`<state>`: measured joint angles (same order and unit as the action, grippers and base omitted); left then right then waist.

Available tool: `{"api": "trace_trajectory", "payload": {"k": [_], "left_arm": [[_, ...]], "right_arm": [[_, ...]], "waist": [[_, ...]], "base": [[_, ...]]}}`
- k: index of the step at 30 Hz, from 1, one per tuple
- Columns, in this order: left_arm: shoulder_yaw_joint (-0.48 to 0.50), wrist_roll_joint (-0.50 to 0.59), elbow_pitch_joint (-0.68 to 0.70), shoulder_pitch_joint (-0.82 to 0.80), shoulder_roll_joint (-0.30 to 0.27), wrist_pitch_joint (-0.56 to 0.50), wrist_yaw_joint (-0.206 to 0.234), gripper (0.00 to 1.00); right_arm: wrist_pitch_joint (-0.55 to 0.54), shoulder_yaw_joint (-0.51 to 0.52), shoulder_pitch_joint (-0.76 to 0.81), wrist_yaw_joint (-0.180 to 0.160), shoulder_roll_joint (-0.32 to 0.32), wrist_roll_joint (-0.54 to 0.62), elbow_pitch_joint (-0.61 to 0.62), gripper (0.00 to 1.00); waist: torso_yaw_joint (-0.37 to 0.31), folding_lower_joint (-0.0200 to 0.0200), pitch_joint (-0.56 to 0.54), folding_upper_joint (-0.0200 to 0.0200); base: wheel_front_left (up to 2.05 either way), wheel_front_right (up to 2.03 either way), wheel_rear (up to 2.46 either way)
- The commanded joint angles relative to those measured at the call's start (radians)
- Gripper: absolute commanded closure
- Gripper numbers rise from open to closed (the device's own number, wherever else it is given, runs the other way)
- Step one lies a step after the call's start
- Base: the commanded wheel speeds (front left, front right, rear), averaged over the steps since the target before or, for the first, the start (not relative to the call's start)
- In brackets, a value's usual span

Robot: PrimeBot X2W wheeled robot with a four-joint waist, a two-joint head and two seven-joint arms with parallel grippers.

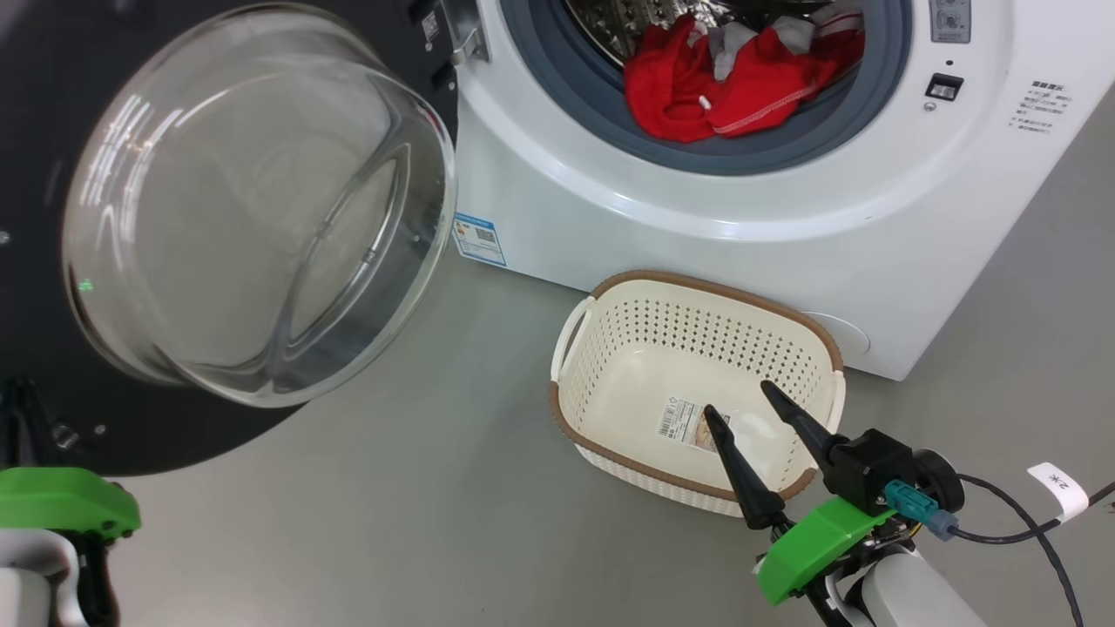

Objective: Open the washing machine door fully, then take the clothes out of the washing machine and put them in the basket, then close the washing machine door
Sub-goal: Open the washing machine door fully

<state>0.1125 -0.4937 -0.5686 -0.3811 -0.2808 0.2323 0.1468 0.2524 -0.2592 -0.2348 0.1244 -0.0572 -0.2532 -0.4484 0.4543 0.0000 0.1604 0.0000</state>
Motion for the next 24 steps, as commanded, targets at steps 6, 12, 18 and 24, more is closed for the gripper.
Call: {"api": "trace_trajectory", "payload": {"k": [6, 12, 18, 24], "left_arm": [[0.052, 0.011, -0.048, -0.072, -0.086, 0.021, -0.017, 1.0], [0.06, 0.014, -0.075, -0.084, -0.095, 0.027, -0.037, 1.0], [0.061, 0.025, -0.054, -0.076, -0.085, 0.029, -0.051, 0.23], [0.06, 0.053, 0.035, -0.041, -0.066, 0.029, -0.053, 0.0]], "right_arm": [[-0.001, -0.016, -0.011, 0.006, 0.007, 0.003, 0.034, 0.0], [-0.002, -0.014, -0.011, 0.006, 0.007, -0.003, 0.035, 0.0], [0.001, -0.005, -0.014, 0.006, 0.007, -0.016, 0.034, 0.0], [0.004, -0.002, -0.017, 0.006, 0.007, -0.034, 0.032, 0.0]], "waist": [[-0.017, 0.0, 0.002, 0.0], [-0.028, 0.0, -0.005, 0.0], [-0.035, 0.0, -0.015, 0.0], [-0.048, 0.0, -0.026, 0.0]], "base": [[0.0, 0.0, 0.0], [0.0, 0.0, 0.0], [0.0, 0.0, 0.0], [0.0, 0.0, 0.0]]}}
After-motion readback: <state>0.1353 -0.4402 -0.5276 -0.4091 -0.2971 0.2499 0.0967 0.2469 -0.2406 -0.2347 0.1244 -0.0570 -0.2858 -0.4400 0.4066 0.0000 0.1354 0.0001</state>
